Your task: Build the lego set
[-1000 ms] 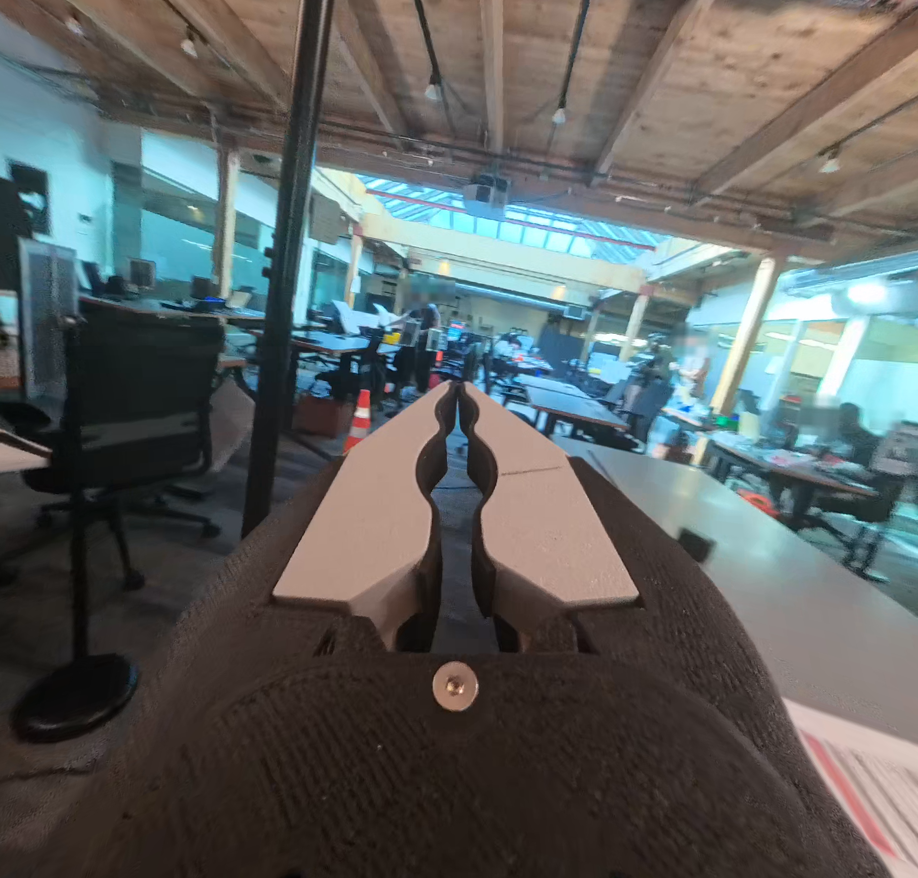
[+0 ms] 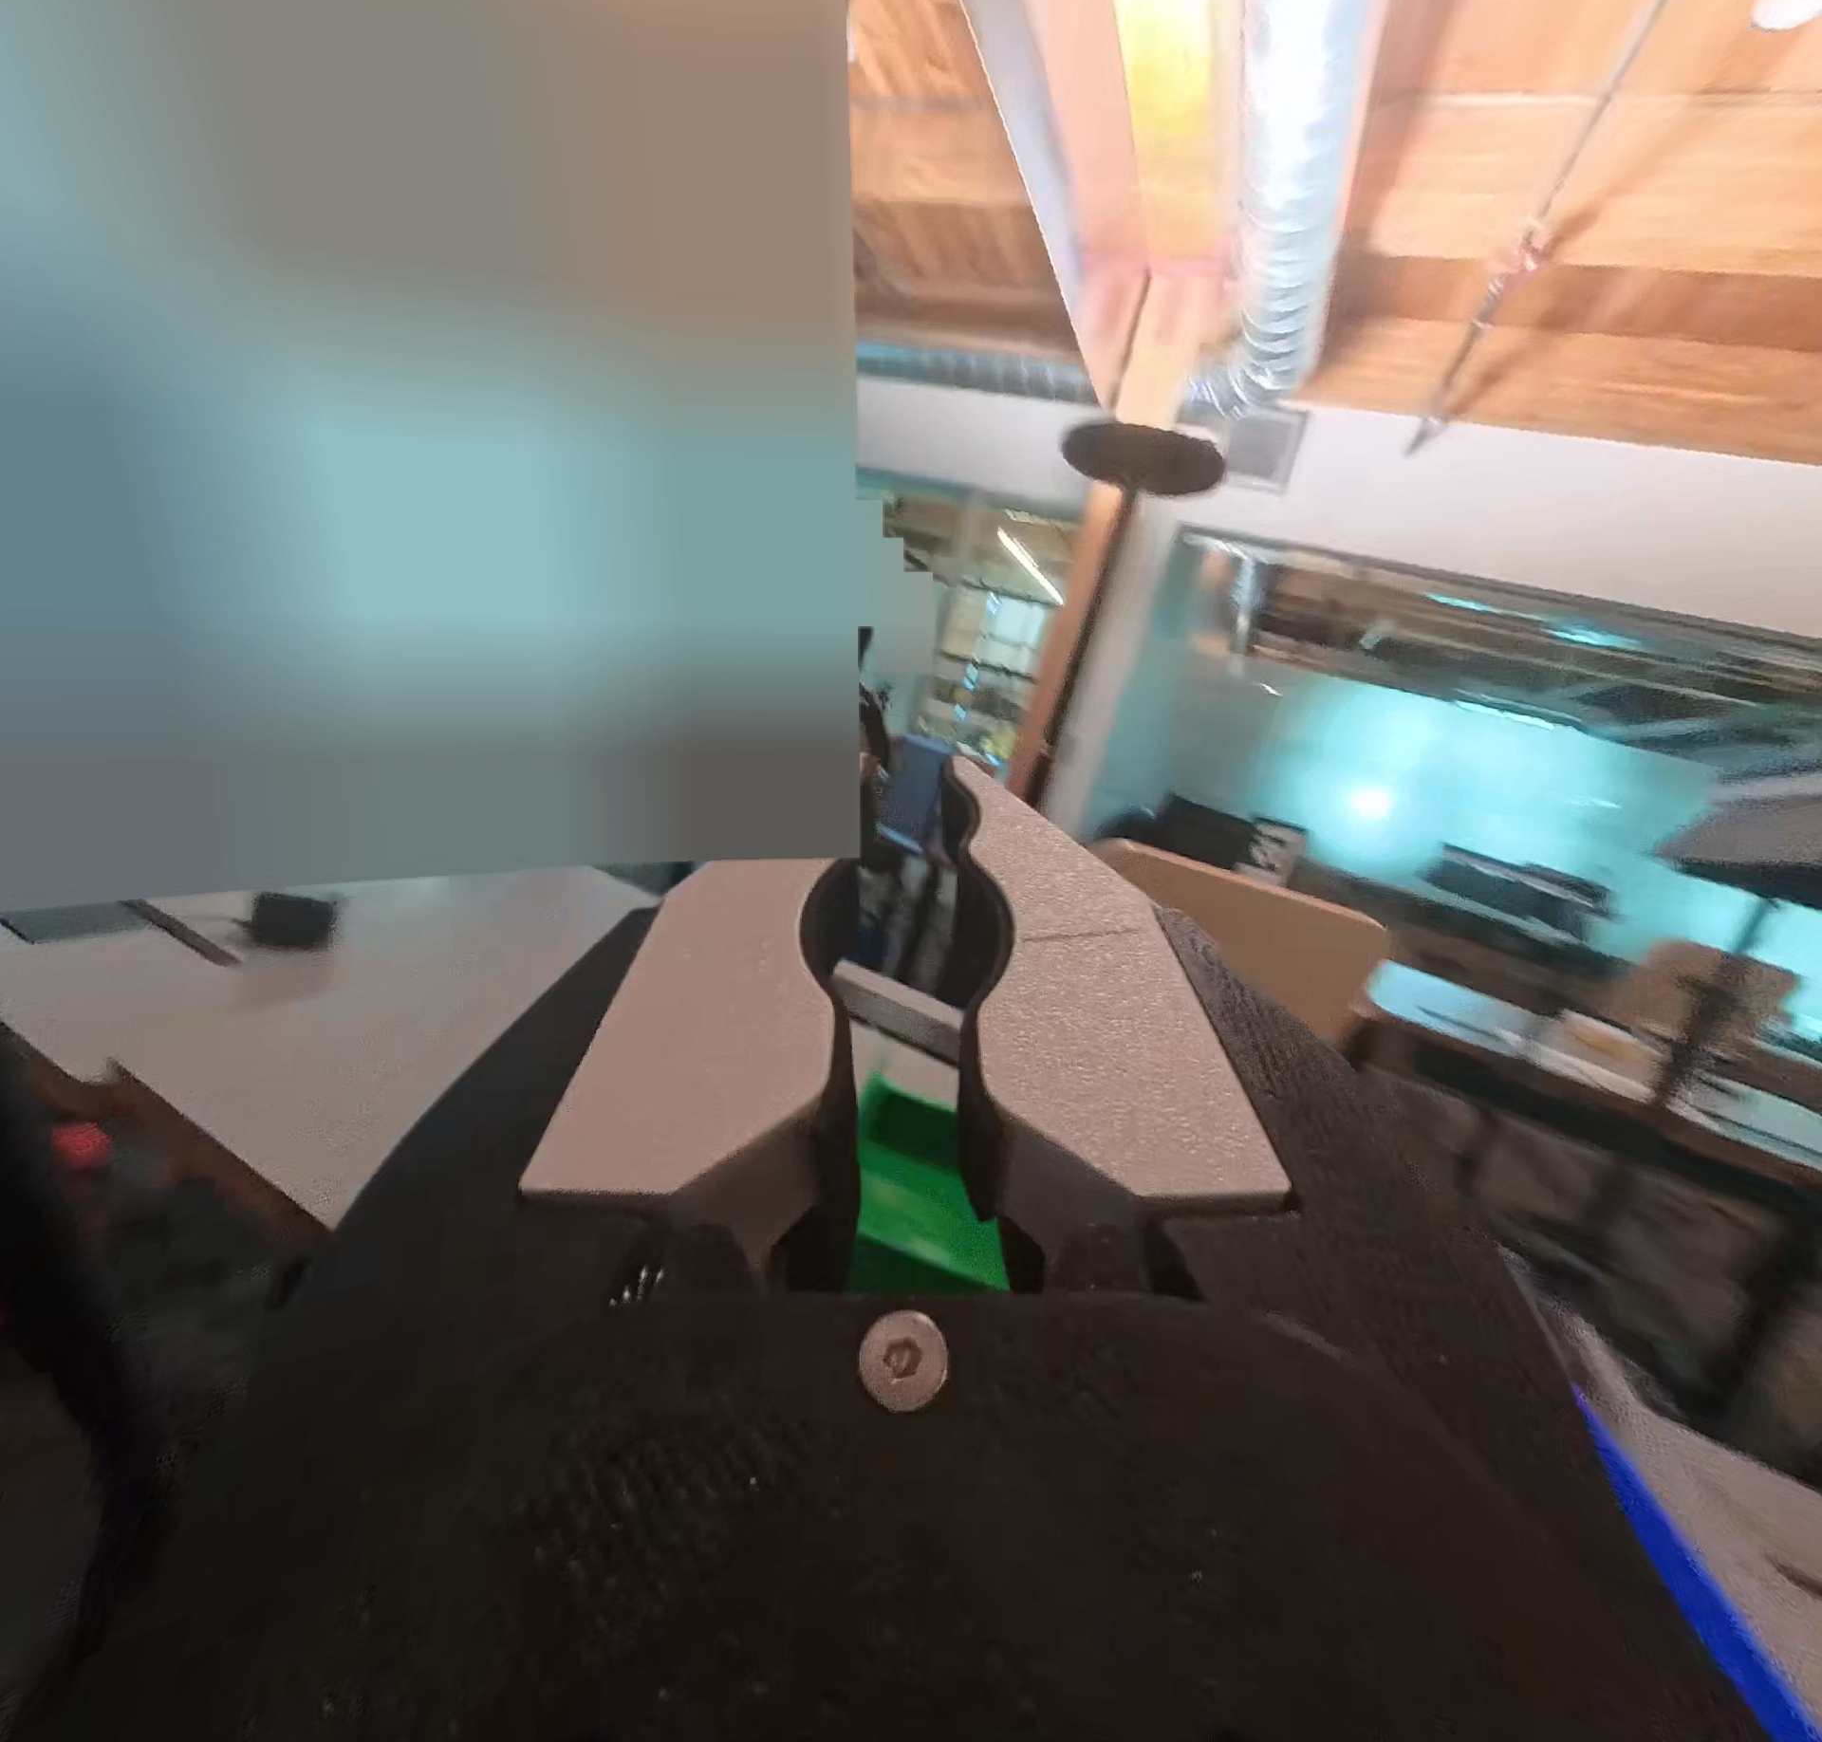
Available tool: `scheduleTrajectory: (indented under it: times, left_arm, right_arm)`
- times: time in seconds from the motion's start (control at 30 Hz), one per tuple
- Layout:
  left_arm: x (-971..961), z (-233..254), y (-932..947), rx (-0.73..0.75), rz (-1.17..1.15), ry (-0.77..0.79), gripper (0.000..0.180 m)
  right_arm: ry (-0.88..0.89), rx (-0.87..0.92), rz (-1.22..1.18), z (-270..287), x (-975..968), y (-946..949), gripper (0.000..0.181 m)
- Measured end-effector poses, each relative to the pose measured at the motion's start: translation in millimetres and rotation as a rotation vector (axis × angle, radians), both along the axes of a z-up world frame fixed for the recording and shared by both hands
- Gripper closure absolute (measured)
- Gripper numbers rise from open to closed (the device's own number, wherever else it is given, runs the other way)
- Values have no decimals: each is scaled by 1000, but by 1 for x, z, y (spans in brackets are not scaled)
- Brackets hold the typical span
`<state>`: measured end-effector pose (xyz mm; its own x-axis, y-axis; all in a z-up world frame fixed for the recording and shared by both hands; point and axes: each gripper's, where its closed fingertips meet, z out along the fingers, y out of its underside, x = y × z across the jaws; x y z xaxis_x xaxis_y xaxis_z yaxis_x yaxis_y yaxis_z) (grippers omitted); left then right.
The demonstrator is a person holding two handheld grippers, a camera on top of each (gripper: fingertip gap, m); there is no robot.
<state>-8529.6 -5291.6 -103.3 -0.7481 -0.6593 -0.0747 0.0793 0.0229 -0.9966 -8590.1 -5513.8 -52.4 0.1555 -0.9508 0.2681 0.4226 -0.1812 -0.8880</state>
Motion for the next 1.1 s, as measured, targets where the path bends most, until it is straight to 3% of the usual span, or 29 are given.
scheduleTrajectory:
  times: [0.03, 0.13, 0.27, 0.37, 0.47, 0.6, 0.73, 0.8, 0.87, 1.0, 1.1]
  left_arm:
    - [4, 3, -15, 11, -39, -12, 143]
    - [17, 3, -68, 129, -160, -38, 128]
    - [51, -23, -164, 346, -336, -4, 98]
    - [98, -76, -238, 473, -380, 153, 72]
    - [153, -151, -293, 611, -359, 297, 72]
    - [201, -263, -321, 1003, -329, 356, 87]
    - [223, -324, -318, 1261, -280, 413, 126]
    - [221, -341, -322, 1278, -266, 495, 165]
    - [216, -347, -324, 1312, -288, 524, 179]
    - [216, -315, -340, 1258, -206, 452, 176]
    - [210, -264, -355, 1171, -150, 403, 176]
  right_arm:
    - [35, -26, -45, -9, 1, -20, 163]
    - [167, -133, -166, -45, 11, -78, 138]
    - [255, -224, -164, -81, 28, -142, 123]
    - [334, -263, -74, -110, 54, -186, 105]
    - [449, -301, 49, -148, 84, -229, 85]
    - [551, -337, 212, -180, 100, -273, 82]
    - [573, -272, 277, -188, 96, -313, 85]
    - [582, -212, 293, -194, 92, -333, 87]
    - [590, -162, 293, -202, 88, -351, 89]
    - [570, -99, 249, -210, 80, -374, 97]
    - [543, -32, 225, -207, 74, -390, 101]
